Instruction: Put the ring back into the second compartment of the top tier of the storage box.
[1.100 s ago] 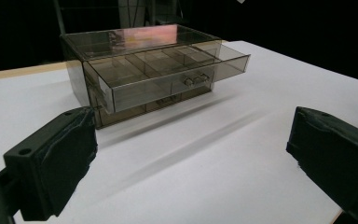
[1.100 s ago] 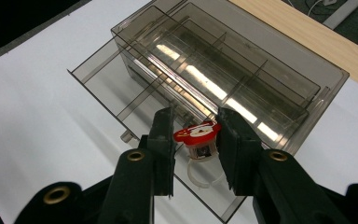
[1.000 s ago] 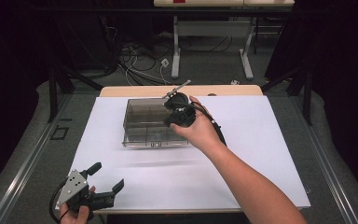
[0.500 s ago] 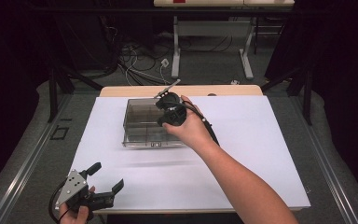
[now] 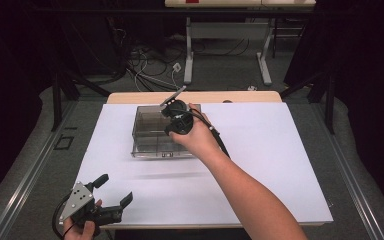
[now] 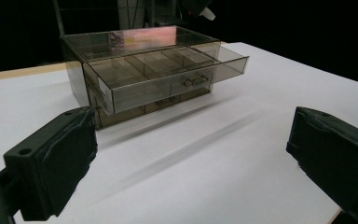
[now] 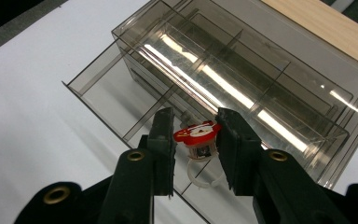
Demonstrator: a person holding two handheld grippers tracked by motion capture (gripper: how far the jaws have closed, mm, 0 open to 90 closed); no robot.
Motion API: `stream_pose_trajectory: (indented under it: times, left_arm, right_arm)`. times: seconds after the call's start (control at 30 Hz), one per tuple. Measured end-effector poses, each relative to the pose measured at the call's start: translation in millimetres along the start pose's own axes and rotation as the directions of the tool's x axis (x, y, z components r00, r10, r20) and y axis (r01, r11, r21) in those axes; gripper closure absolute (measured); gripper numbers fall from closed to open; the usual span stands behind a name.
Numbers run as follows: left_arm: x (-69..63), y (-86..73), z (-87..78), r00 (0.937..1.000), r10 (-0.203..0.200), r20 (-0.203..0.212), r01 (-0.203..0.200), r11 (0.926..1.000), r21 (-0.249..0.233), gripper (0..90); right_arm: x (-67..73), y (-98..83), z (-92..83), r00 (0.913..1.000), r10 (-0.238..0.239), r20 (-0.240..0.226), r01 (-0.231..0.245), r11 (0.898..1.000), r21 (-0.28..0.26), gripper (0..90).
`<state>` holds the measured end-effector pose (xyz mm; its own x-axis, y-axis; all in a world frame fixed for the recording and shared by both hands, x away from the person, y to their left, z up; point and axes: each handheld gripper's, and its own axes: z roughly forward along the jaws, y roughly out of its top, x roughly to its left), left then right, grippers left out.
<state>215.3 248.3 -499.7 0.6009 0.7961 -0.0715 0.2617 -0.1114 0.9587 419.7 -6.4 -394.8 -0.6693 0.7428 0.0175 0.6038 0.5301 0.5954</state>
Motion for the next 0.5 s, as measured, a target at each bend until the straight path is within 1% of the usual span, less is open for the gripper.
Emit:
stream_pose_trajectory:
  times: [0.03,0.1,0.17,0.2,0.23,0.27,0.3,0.33,0.37,0.4,0.43,0.47,0.5]
  left_arm:
    - [-0.1,0.0,-0.1,1.0,0.0,0.0,0.0,1.0,0.001,1.5]
    - [-0.1,0.0,-0.2,1.0,0.001,0.0,-0.001,1.0,0.001,1.5]
    - [0.1,0.0,-0.1,1.0,0.003,0.002,-0.003,1.0,-0.001,1.5]
    - [0.1,0.0,-0.1,1.0,0.003,0.001,-0.003,1.0,-0.001,1.5]
    - [0.2,0.0,-0.2,1.0,0.003,0.001,-0.003,1.0,-0.001,1.5]
    - [0.2,-0.1,-0.4,1.0,0.001,0.001,-0.001,1.0,-0.001,1.6]
    - [0.2,-0.1,-0.6,1.0,0.001,0.001,-0.001,1.0,-0.001,1.6]
    - [0.2,-0.1,-0.6,1.0,0.0,0.0,0.0,1.0,-0.002,1.6]
    - [0.2,0.1,-1.0,1.0,0.001,0.001,-0.001,1.0,0.001,1.6]
    - [0.2,-0.1,-0.7,1.0,0.0,0.001,0.0,1.0,-0.002,1.6]
    - [0.3,0.1,-1.1,1.0,0.001,0.002,-0.001,1.0,0.003,1.6]
    - [0.2,-0.1,-0.6,1.0,0.001,0.001,-0.001,1.0,-0.001,1.6]
    - [0.3,-0.1,-0.6,1.0,0.0,0.002,0.0,1.0,-0.001,1.6]
  right_arm:
    - [0.1,0.0,2.6,1.0,0.005,0.004,-0.005,1.0,-0.008,67.7]
    - [-0.4,0.6,5.6,0.9999,0.012,0.006,-0.012,1.0,0.011,67.7]
    - [0.1,0.2,10.3,0.9997,0.022,0.01,-0.022,1.0,0.01,67.8]
    - [0.0,0.3,11.5,0.9997,0.022,0.012,-0.022,0.999,0.027,67.8]
    - [0.3,-0.1,13.8,0.9995,0.03,0.011,-0.031,0.999,0.029,67.7]
    - [-0.3,0.1,14.8,0.9996,0.027,0.008,-0.027,0.998,0.05,67.7]
    - [0.6,-0.8,18.1,0.9992,0.037,0.017,-0.037,0.999,0.037,67.7]
    - [0.8,-1.3,20.2,0.9991,0.038,0.018,-0.039,0.999,0.037,67.7]
    - [0.5,-1.0,20.7,0.9993,0.033,0.018,-0.034,0.998,0.06,67.7]
    - [0.9,-2.0,23.8,0.9991,0.037,0.02,-0.038,0.998,0.043,67.7]
    - [1.4,-2.2,24.8,0.9989,0.041,0.023,-0.042,0.998,0.051,67.7]
    - [1.6,-2.8,26.6,0.9988,0.044,0.02,-0.045,0.998,0.046,67.7]
    - [1.4,-2.9,27.3,0.999,0.043,0.015,-0.044,0.997,0.056,67.7]
